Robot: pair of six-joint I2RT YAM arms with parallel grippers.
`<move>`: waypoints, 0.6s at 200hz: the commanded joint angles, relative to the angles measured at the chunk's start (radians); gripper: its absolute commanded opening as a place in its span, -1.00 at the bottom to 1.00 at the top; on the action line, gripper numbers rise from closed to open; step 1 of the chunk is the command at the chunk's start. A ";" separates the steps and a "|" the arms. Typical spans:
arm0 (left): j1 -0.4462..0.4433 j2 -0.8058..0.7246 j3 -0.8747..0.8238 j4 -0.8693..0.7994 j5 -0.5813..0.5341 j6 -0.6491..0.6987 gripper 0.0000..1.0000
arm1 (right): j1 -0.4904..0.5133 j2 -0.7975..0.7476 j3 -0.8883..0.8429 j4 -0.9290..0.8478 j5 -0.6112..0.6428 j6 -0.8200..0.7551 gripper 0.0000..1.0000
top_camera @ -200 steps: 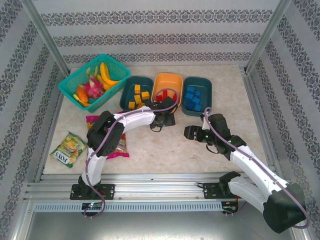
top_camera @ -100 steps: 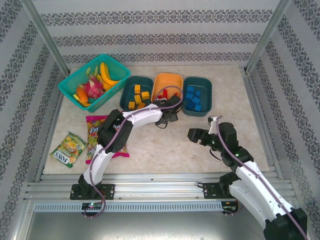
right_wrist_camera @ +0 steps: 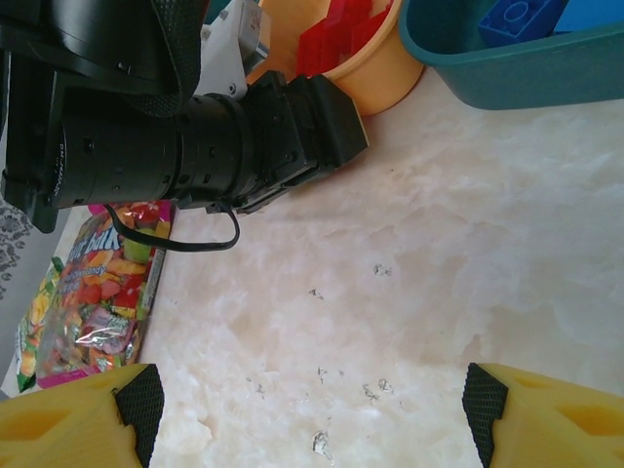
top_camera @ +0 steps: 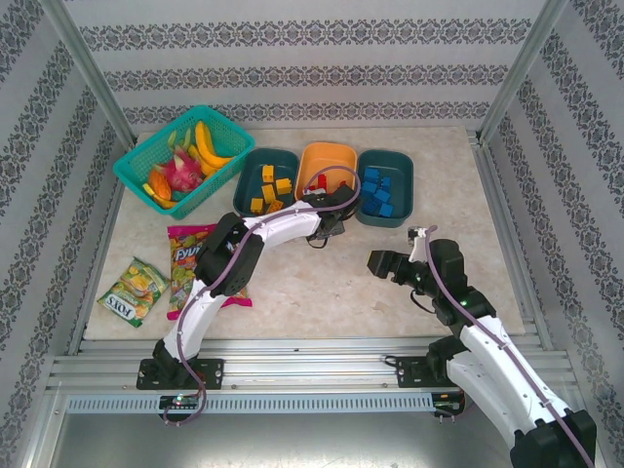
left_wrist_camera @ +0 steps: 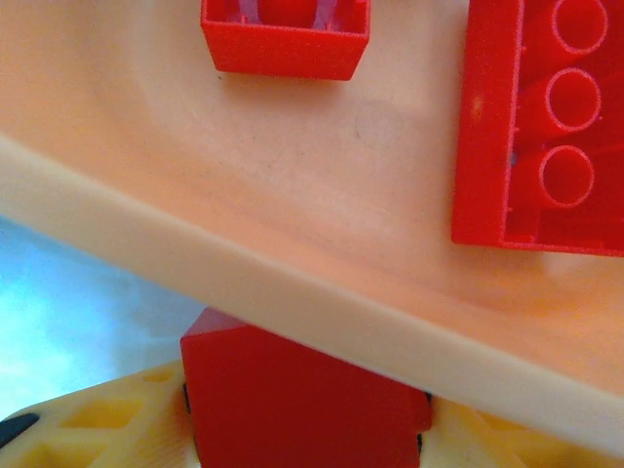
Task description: Sort the legos into containers by color
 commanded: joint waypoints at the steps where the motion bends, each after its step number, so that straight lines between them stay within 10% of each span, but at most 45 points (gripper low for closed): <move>1: -0.006 0.025 0.019 -0.030 -0.030 0.010 -0.01 | -0.007 -0.002 -0.018 0.009 -0.028 0.014 0.65; 120: -0.009 -0.294 -0.266 -0.107 0.032 0.007 -0.34 | -0.009 0.082 0.023 0.039 -0.017 0.014 0.64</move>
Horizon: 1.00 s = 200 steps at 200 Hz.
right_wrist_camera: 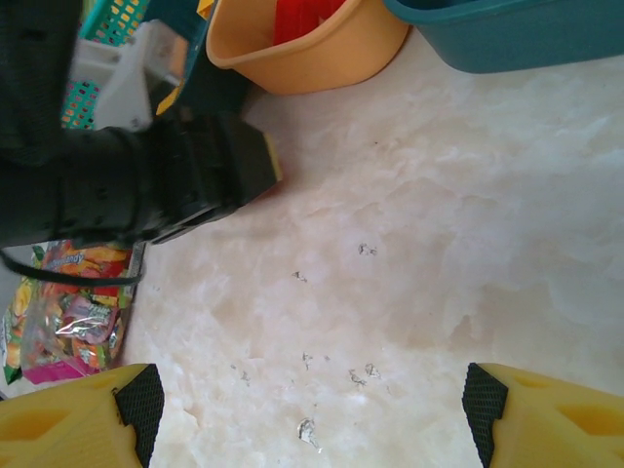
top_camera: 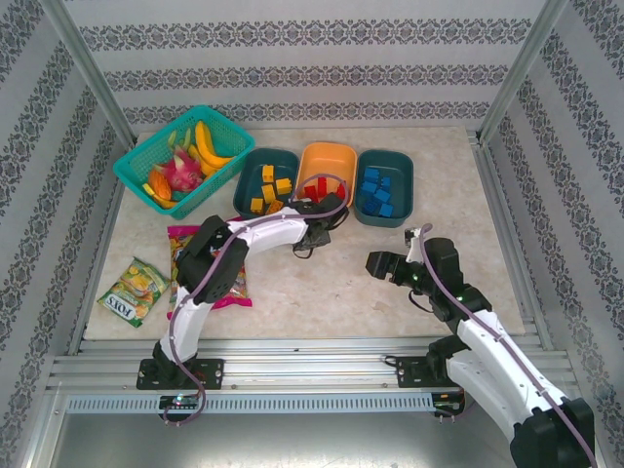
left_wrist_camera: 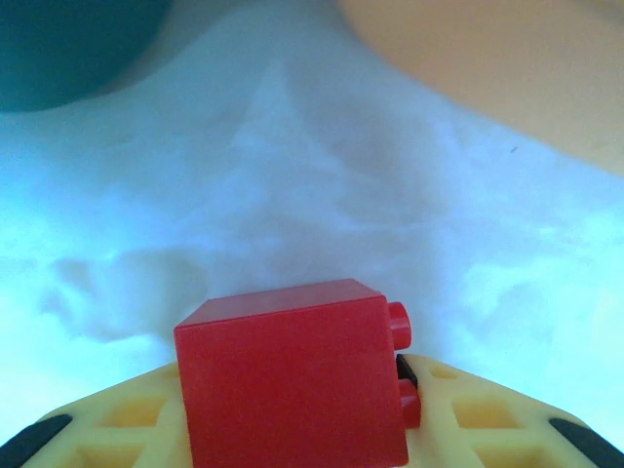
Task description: Sort the legos into containers by color
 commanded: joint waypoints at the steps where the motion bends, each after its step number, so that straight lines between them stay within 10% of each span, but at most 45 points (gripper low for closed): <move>1: -0.008 -0.110 -0.017 -0.085 0.022 0.016 -0.34 | -0.008 0.017 0.030 0.030 -0.011 0.014 0.64; 72: 0.080 -0.122 0.239 -0.187 0.162 0.273 -0.34 | -0.005 0.185 0.209 0.101 0.020 0.073 0.64; 151: 0.243 0.361 0.909 -0.122 0.402 0.389 -0.36 | -0.013 0.510 0.521 0.086 0.096 0.099 0.62; 200: 0.288 0.490 0.958 0.128 0.495 0.314 -0.36 | -0.022 0.649 0.640 0.100 0.097 0.167 0.61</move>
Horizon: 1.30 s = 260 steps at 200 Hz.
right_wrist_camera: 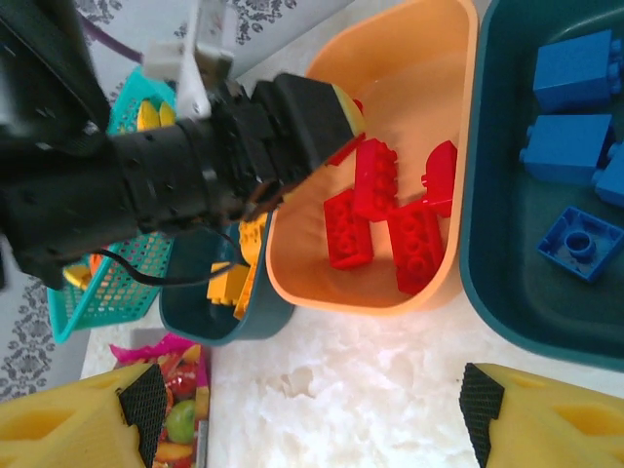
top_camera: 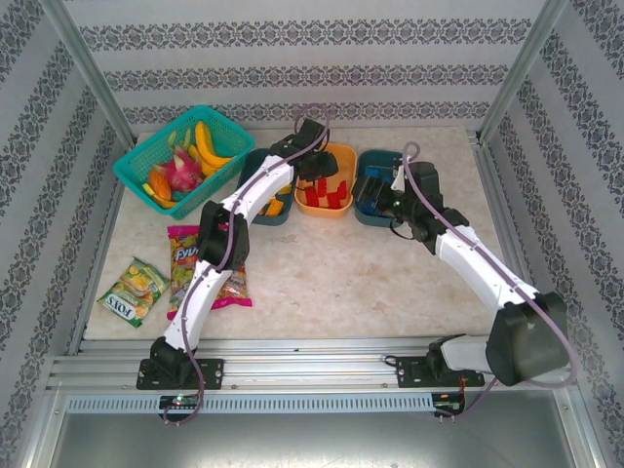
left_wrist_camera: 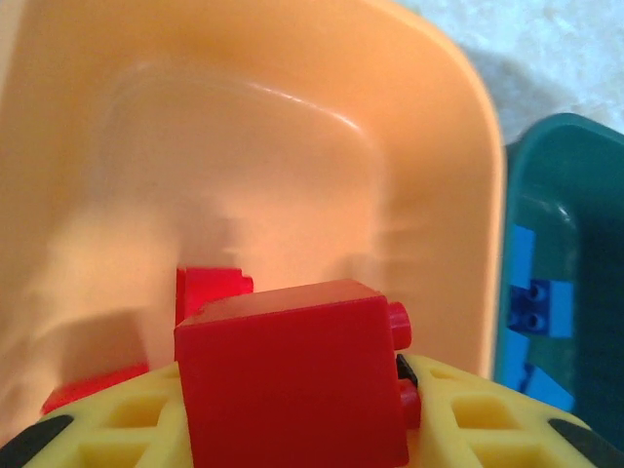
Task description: Sort the legos into containers by color
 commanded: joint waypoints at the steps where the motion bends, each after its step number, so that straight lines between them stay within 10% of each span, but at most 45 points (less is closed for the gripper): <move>1: 0.016 0.029 0.046 0.158 0.077 -0.028 -0.36 | -0.009 0.044 0.058 0.025 0.016 0.044 0.61; 139: 0.005 0.099 0.083 0.132 0.111 -0.066 -0.05 | -0.010 0.067 0.039 0.023 0.000 0.052 0.60; 260: 0.004 -0.154 0.038 0.005 0.072 -0.049 0.34 | -0.010 -0.020 0.050 -0.058 0.031 -0.074 0.59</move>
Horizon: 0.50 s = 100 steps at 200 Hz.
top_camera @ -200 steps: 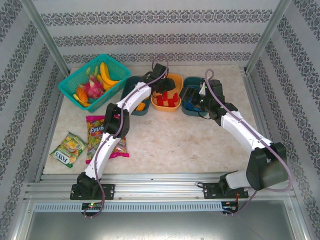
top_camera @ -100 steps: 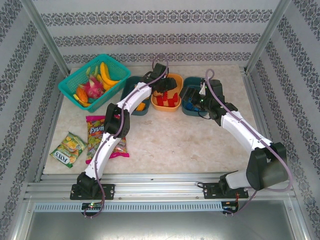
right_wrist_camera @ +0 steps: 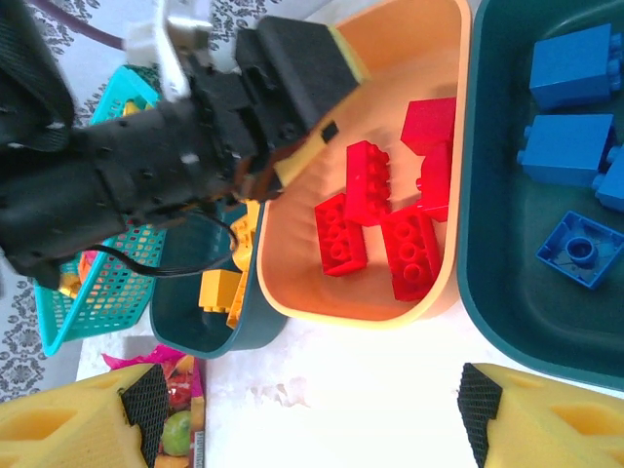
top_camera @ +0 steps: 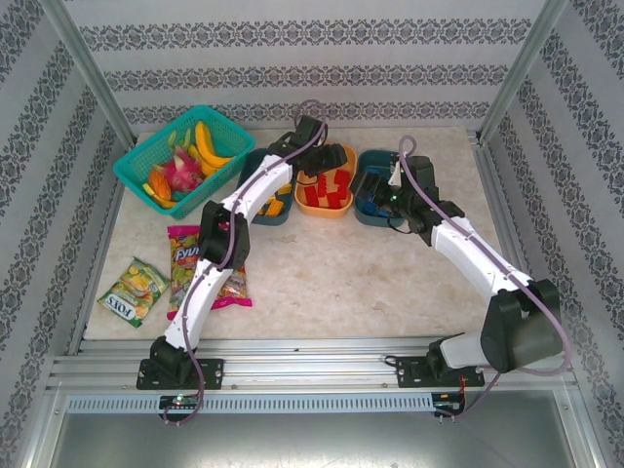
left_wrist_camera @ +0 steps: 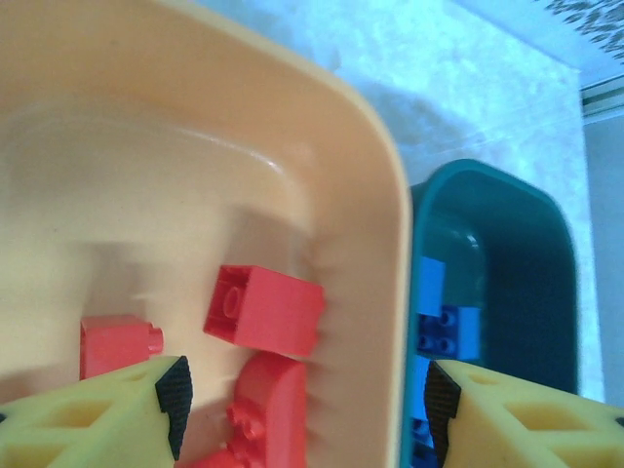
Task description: Sort the legos into containers by color
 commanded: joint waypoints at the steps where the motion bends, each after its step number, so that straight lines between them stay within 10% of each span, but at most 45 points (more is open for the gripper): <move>1: -0.006 -0.158 -0.010 -0.068 -0.019 0.010 0.34 | -0.010 -0.068 0.007 -0.035 0.030 -0.070 0.60; 46: -0.006 -0.490 -0.347 -0.084 -0.075 0.049 0.46 | -0.009 -0.188 -0.010 -0.151 0.151 -0.204 0.61; 60: -0.006 -0.625 -0.505 -0.073 -0.088 0.077 0.99 | -0.007 -0.239 -0.025 -0.187 0.198 -0.246 0.64; 100: -0.003 -1.032 -1.000 -0.020 -0.129 0.112 1.00 | -0.019 -0.352 -0.022 -0.387 0.307 -0.281 0.95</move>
